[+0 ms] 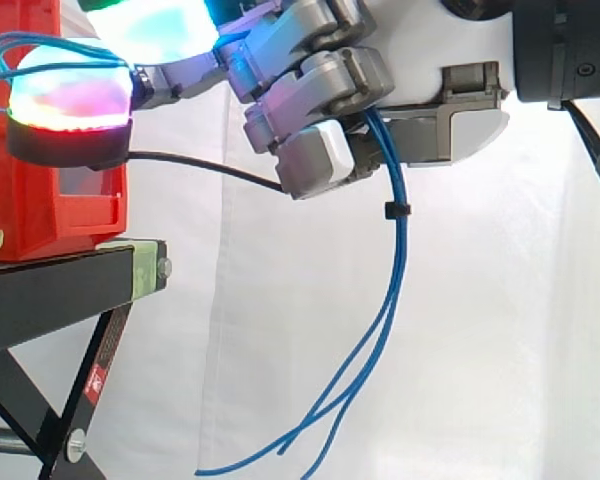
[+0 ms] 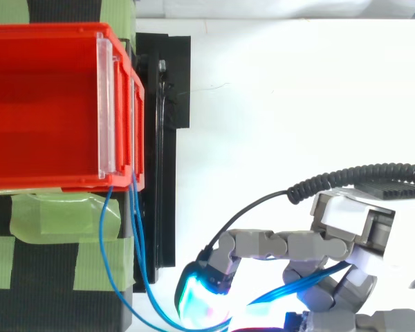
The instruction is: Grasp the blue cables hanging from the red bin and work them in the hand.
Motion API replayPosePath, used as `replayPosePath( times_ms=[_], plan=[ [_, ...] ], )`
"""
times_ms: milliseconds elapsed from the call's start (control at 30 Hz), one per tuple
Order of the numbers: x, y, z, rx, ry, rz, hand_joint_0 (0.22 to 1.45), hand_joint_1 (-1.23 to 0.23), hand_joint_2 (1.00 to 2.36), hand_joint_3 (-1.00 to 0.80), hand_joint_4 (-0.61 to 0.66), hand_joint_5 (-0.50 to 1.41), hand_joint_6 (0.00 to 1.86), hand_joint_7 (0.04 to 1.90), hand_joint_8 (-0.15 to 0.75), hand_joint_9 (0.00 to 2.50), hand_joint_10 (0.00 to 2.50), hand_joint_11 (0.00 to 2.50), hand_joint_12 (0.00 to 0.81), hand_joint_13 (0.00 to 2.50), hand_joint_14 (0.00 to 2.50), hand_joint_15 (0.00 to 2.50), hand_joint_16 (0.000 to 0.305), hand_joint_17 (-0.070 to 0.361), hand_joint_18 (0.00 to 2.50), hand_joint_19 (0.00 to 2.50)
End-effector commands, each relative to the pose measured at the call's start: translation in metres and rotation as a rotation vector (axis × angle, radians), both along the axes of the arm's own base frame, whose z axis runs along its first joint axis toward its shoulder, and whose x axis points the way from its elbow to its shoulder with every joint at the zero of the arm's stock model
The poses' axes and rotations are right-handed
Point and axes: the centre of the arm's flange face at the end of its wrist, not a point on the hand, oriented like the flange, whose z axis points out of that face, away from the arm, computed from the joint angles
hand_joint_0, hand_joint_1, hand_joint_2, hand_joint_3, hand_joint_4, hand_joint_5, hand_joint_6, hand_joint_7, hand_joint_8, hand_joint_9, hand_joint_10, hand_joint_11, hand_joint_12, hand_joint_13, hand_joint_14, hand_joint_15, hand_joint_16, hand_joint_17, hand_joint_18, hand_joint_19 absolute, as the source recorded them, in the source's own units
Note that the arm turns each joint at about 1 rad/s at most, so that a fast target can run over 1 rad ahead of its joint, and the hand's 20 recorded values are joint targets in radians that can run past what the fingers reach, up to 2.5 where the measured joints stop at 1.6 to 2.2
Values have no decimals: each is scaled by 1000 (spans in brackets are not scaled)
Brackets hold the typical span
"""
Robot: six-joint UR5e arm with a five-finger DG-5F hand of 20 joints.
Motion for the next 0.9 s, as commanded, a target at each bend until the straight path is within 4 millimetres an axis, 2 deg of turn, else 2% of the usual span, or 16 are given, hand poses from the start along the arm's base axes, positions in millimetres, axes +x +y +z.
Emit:
replayPosePath(
  times_ms=[0,100,167,200,233,300,333,367,400,433,533,633,667,700,867],
  plan=[
    [0,0,0,0,0,-1,826,-641,1842,187,255,384,13,1167,535,1779,2500,2500,712,2021,2500,1972,237,178,2500,648],
    [0,0,0,0,0,1,775,-666,1907,132,220,299,11,1154,535,1779,2500,2500,712,2021,2500,1972,237,178,2500,648],
    [0,-1,0,0,0,-1,778,-707,1873,105,193,226,11,1131,535,1779,2500,2500,712,2021,2500,1972,237,178,2500,648],
    [0,-1,0,0,0,-1,828,-741,1724,157,174,200,11,1127,535,1779,2500,2500,712,2021,2500,1972,237,178,2500,648],
    [0,0,0,0,0,1,839,-751,1694,155,167,183,10,1126,535,1779,2500,2500,712,2021,2500,1972,237,178,2500,648],
    [0,0,0,0,0,1,928,-790,1495,215,145,148,11,1116,535,1779,2500,2500,712,2021,2500,1972,237,178,2500,648],
    [0,0,0,0,0,1,927,-796,1530,161,137,143,10,1109,535,1779,2500,2500,712,2021,2500,1972,237,178,2500,648],
    [0,-1,0,0,0,-1,1032,-805,1330,266,112,118,11,1101,535,1779,2500,2500,712,2021,2500,1972,237,178,2500,648],
    [0,-1,-1,-1,1,-1,1045,-807,1317,248,106,111,11,1100,535,1779,2500,2500,712,2021,2500,1972,237,178,2500,648],
    [0,0,0,0,0,1,1110,-800,1209,308,86,99,11,1096,535,1779,2500,2500,712,2021,2500,1972,237,178,2500,648],
    [0,0,-1,-1,1,1,1228,-780,1100,350,76,108,11,1090,535,1779,2500,2500,712,2021,2500,1972,237,178,2500,648],
    [0,-1,0,-1,1,-1,1278,-746,1104,385,59,133,10,1087,535,1779,2500,2500,712,2021,2500,1972,237,178,2500,648],
    [0,-1,-1,-1,2,-1,1315,-743,1032,438,61,135,12,1090,535,1779,2500,2500,712,2021,2500,1972,237,178,2500,648],
    [0,-1,-1,-1,2,-1,1329,-738,1024,447,54,142,12,1090,535,1779,2500,2500,712,2021,2500,1972,237,178,2500,648],
    [0,-1,0,0,0,-1,1364,-726,1000,474,37,157,11,1077,535,1779,2500,2500,712,2021,2500,1972,237,178,2500,648]
  ],
)
